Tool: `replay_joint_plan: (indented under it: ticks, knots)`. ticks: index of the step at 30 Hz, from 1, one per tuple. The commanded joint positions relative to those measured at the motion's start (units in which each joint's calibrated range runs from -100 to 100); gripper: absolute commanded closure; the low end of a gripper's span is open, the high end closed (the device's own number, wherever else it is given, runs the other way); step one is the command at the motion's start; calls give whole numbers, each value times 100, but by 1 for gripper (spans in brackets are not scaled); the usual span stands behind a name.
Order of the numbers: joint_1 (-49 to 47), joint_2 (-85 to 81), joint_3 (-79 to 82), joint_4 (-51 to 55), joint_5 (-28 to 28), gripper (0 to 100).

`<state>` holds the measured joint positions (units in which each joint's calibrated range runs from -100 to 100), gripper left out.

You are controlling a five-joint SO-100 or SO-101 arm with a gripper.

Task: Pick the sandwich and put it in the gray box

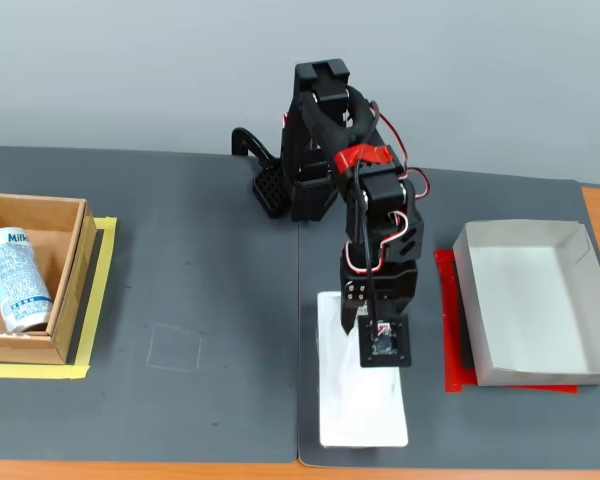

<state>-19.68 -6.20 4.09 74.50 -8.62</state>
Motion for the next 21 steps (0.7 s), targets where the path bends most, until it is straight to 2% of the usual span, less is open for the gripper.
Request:
replay_joint_plan:
  ticks: [1, 10, 21]
  knots:
    - [-147, -588, -395, 171, -26, 92]
    - [-632, -936, -1517, 848, -57, 92]
    - [-1960, -944, -1888, 831, -855, 92]
